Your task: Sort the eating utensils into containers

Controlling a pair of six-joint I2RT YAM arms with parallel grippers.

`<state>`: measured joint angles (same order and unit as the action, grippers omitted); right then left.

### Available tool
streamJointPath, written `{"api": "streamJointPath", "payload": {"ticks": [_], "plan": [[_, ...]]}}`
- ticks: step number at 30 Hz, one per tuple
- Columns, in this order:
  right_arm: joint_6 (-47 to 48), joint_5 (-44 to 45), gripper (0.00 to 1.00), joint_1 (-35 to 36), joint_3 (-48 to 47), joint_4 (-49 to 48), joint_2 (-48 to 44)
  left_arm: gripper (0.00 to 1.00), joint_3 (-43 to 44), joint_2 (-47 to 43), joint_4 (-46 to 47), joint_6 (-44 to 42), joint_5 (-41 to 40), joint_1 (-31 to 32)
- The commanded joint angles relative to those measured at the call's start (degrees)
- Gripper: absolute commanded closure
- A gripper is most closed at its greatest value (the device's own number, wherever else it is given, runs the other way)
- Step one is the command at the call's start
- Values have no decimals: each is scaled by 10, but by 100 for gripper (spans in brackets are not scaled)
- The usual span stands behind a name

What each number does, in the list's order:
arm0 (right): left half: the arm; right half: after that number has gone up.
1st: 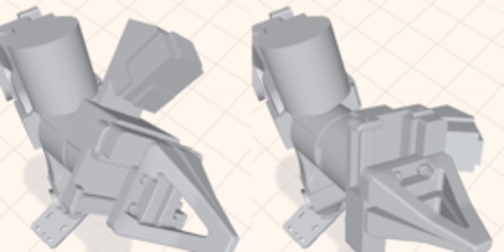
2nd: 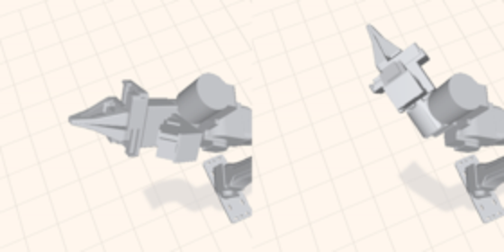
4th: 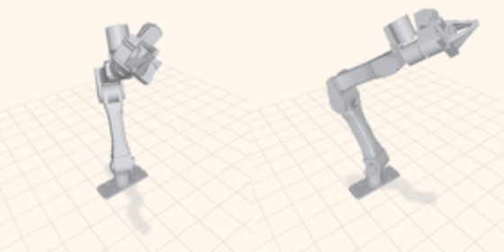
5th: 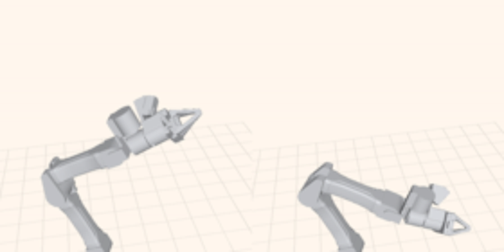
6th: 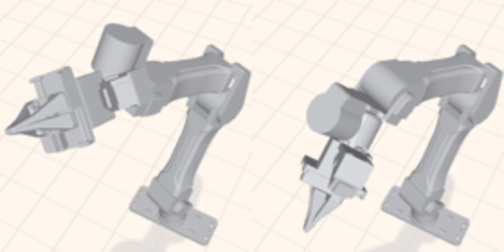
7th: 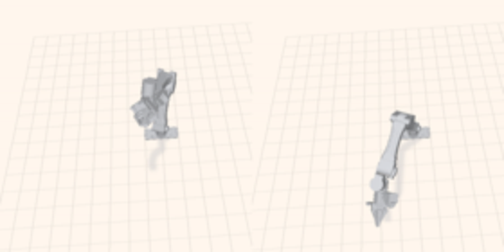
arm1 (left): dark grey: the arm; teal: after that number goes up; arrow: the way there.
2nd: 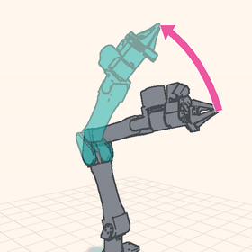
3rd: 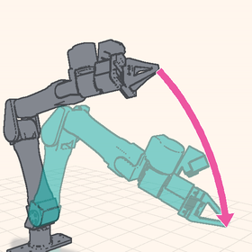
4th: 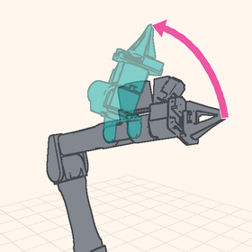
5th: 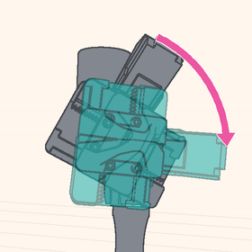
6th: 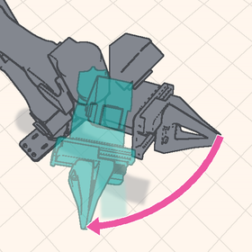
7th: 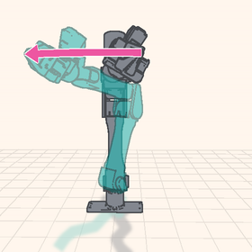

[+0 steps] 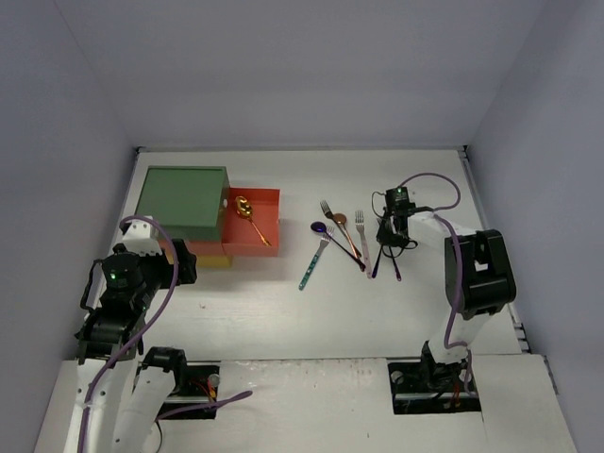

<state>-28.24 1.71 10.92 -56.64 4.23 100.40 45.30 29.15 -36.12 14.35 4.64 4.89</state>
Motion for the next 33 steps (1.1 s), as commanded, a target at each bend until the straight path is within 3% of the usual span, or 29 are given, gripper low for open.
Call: {"api": "streamJointPath", "payload": {"ticks": [1,6,11,22,33], "plan": [[14,31,100,6,-20,7,-82,13,8,12,36,4,5,2],[53,6,100,23,-55,17,-169,13,7,12,36,4,4,2],[124,-37,100,90,-138,16,-187,13,8,13,37,4,5,2],[254,-94,100,266,-409,6,-13,13,7,10,35,4,3,2],[266,-145,100,328,-569,-21,148,13,8,11,36,4,6,2]]}}
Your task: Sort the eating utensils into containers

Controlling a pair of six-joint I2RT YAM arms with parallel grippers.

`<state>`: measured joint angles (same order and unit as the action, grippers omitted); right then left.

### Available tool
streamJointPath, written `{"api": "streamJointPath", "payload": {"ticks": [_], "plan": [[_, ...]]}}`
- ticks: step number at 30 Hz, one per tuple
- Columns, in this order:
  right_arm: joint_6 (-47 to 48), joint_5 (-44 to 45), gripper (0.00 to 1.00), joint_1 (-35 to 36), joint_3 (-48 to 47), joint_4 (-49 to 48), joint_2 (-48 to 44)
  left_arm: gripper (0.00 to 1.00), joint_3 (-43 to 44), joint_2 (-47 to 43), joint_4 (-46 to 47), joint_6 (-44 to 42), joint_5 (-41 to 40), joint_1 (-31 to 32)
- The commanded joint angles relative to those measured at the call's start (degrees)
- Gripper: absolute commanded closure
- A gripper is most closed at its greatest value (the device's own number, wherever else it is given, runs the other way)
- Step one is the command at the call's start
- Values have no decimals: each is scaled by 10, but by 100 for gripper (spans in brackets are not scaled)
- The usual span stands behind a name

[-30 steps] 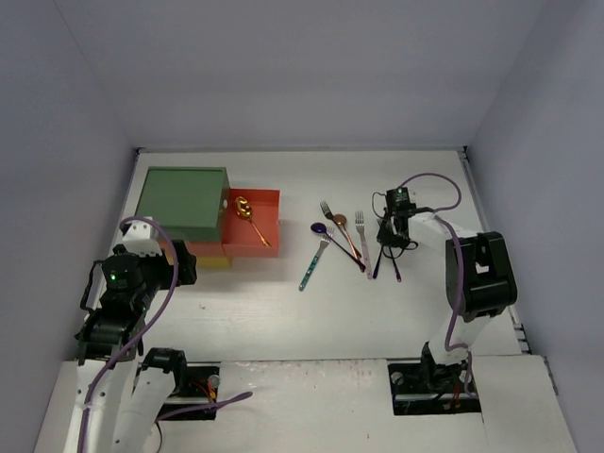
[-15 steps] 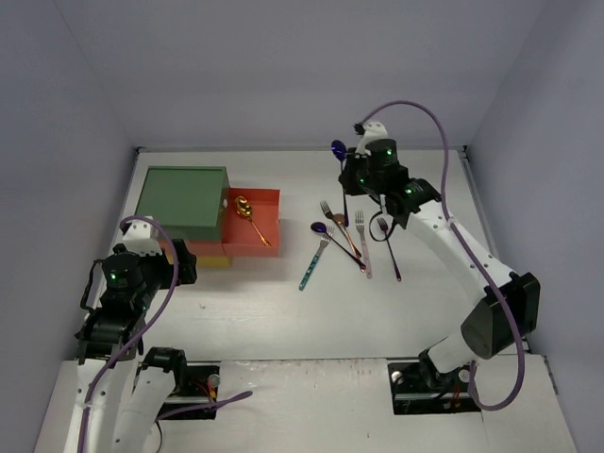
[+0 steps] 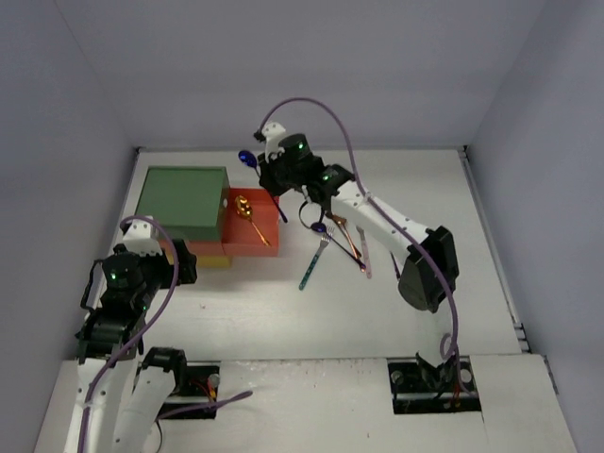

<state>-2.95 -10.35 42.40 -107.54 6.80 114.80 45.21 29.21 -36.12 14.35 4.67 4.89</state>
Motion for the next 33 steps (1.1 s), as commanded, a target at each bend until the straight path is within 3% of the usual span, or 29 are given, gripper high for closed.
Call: {"api": "streamJointPath", "payload": {"ticks": [1,21,33], "plan": [[9,-23,100,16,-63,-48,10,13,8,10,36,4,6,2],[-6,-5,100,44,73,-89,-11,13,8,9,36,4,7,2],[-6,-19,96,45,90,-82,-6,13,7,11,36,4,8,2]]}}
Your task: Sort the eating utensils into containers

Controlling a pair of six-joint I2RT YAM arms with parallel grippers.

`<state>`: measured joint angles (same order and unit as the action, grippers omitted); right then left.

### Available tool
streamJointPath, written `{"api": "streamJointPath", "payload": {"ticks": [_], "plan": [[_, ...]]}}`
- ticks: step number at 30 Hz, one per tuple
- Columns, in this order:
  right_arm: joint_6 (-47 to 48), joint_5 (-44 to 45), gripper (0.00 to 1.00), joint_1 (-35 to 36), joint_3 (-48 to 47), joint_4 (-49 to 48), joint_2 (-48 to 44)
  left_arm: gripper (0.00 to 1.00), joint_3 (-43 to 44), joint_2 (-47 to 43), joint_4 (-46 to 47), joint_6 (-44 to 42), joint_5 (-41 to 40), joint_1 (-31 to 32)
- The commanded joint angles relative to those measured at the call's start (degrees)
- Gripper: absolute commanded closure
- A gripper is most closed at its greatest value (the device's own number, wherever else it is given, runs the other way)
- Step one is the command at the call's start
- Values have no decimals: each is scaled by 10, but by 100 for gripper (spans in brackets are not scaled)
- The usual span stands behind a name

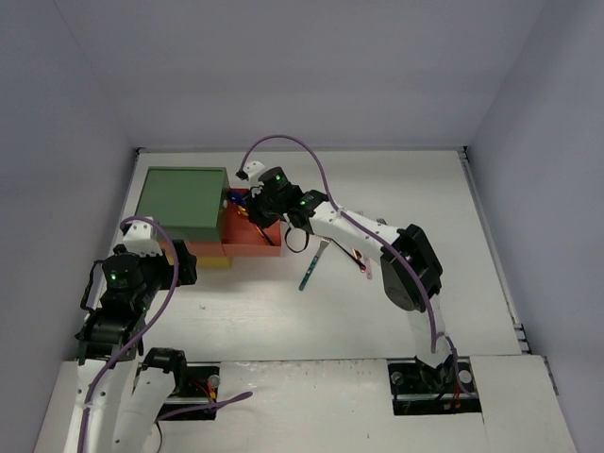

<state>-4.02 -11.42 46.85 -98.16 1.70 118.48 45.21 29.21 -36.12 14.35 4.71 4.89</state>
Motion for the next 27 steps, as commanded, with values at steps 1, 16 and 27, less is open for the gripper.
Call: {"api": "streamJointPath", "payload": {"ticks": [1,16,27], "plan": [[3,-7,97,1,-5,-29,-41,13,8,11,36,4,7,2],[-1,15,100,0,9,-9,-54,13,8,13,36,4,6,2],[10,17,56,2,-29,7,-64,13,8,14,36,4,7,3]]}}
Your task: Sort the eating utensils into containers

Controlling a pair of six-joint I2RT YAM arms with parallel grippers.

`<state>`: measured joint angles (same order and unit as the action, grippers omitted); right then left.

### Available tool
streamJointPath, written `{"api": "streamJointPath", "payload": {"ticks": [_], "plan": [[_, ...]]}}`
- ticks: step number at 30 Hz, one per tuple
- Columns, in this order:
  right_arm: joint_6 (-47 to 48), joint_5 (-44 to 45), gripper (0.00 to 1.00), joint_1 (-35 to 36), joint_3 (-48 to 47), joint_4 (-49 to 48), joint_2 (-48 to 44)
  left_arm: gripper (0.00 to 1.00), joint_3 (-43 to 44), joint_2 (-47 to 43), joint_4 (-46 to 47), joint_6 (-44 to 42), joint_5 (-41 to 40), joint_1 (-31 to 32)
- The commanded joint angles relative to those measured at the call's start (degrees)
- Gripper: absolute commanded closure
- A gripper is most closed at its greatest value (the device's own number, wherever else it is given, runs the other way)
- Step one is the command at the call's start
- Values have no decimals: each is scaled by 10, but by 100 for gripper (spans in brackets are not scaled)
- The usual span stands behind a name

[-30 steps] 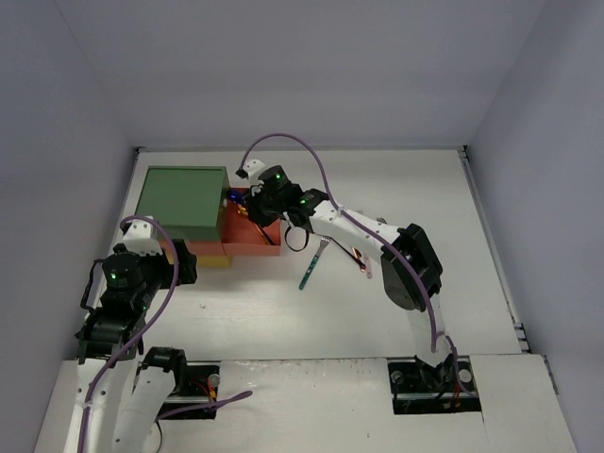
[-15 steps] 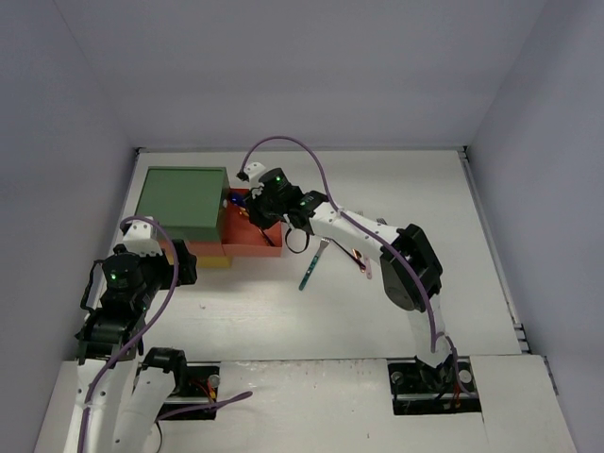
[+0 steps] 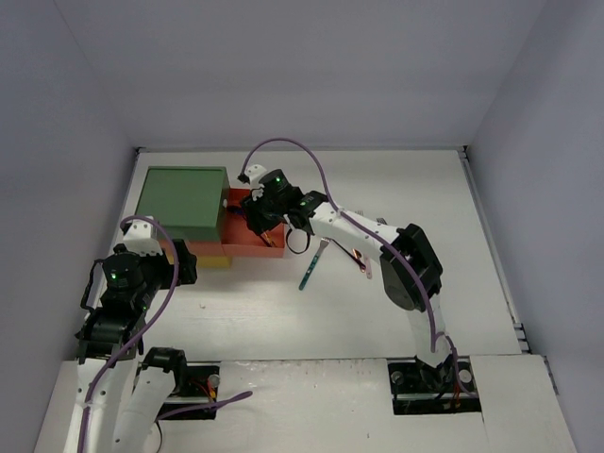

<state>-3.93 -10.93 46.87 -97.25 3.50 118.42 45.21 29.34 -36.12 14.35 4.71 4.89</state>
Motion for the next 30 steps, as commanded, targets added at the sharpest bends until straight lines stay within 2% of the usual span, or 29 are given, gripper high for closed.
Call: {"api": "streamJointPath", "payload": {"ticks": [1,6,10,17,23,30], "plan": [[12,18,56,2,-36,-9,-71,13,8,13,36,4,7,3],[25,73,53,-5,5,-5,-139,13,8,12,37,4,7,2],[25,107,53,-29,78,-3,-204,13,7,13,37,4,9,3],[22,94,53,-105,224,3,-278,13,8,14,37,4,10,2],[34,96,54,-126,287,16,-275,13,8,14,37,4,9,3],[48,98,57,-144,302,23,-214,13,8,13,36,4,9,3]]}}
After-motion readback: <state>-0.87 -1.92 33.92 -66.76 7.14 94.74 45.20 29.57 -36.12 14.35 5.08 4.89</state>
